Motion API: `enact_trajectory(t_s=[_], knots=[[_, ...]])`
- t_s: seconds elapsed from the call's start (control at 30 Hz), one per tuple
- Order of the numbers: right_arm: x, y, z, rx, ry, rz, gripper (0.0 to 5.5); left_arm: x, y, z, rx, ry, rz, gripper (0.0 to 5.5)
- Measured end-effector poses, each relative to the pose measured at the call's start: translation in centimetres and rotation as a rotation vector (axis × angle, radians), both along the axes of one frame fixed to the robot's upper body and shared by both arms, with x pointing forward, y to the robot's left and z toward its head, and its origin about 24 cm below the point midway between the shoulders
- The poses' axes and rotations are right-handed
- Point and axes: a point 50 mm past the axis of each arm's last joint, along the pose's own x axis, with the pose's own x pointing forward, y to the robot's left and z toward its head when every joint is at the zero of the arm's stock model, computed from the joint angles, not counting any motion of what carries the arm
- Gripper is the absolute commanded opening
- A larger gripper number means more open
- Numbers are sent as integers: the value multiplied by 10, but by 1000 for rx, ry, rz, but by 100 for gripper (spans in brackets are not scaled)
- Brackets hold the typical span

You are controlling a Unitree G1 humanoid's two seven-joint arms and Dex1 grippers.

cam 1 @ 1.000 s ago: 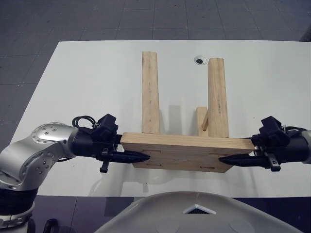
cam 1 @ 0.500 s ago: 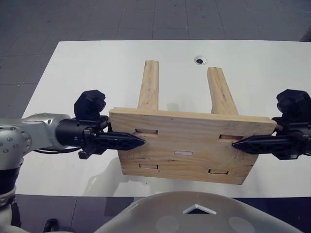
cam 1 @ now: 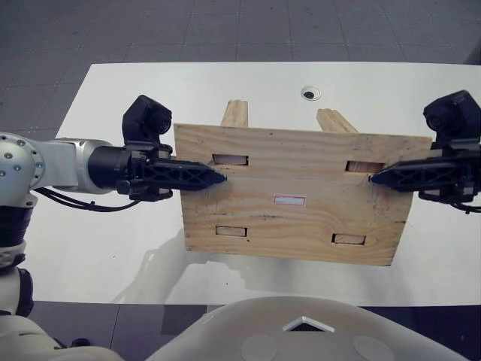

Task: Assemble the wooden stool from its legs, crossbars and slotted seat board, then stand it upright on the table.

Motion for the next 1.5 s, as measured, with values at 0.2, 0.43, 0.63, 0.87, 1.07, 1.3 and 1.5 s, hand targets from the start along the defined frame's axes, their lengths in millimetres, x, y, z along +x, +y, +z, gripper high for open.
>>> enact_trajectory(t_s=[0.2, 0.43, 0.63, 0.87, 1.07, 1.3, 1.5], knots=[[21, -2, 3, 5, 101, 7, 155, 15, 0, 5, 3, 47, -8, 157], [41, -2, -3, 48, 279, 17, 155, 37, 0, 4, -12, 235, -49, 157], [48, -1, -35, 84, 544, 9, 155, 46, -1, -26, -36, 544, -67, 157], [60, 1, -41, 97, 564, -40, 213, 57, -2, -37, -150, 609, -5, 263], [56, 5, -50, 165, 590, -15, 343, 49, -8, -41, -177, 601, -61, 367], [53, -8, -47, 73, 555, -64, 497, 48, 1, -33, -197, 558, -34, 496], [49, -37, -22, 64, 463, -156, 550, 45, 30, -14, -113, 455, 60, 544]])
